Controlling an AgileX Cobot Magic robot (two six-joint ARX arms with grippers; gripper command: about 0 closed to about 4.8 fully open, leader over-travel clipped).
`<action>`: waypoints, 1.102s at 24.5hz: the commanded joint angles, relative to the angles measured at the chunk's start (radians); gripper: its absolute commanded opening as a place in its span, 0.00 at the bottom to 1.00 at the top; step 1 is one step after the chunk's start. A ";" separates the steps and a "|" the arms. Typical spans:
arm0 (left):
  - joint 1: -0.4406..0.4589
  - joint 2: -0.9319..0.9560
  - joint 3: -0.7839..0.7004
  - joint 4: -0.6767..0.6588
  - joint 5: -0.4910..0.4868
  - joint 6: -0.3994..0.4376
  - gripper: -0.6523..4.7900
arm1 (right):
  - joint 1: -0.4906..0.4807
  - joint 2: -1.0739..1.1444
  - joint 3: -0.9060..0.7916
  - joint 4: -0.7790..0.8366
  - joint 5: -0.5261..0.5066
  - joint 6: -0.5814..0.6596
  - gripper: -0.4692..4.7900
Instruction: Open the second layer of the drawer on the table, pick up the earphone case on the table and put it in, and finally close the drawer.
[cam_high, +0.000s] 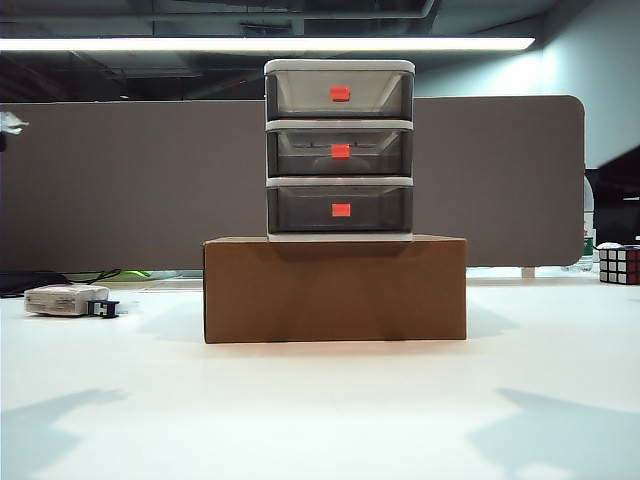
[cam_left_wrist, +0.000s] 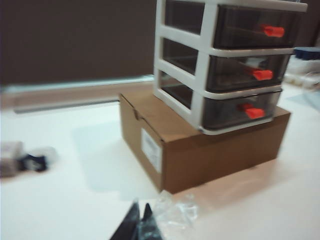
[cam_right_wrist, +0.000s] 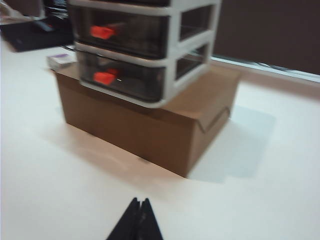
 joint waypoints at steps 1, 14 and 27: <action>0.065 0.001 0.005 0.010 -0.015 0.036 0.11 | -0.055 0.000 -0.006 0.018 0.025 -0.002 0.08; 0.570 0.001 0.005 0.143 0.436 -0.093 0.11 | -0.451 -0.140 -0.006 0.007 -0.225 0.029 0.08; 0.607 0.001 0.010 0.194 0.312 -0.042 0.11 | -0.453 -0.240 -0.005 -0.069 -0.076 0.053 0.08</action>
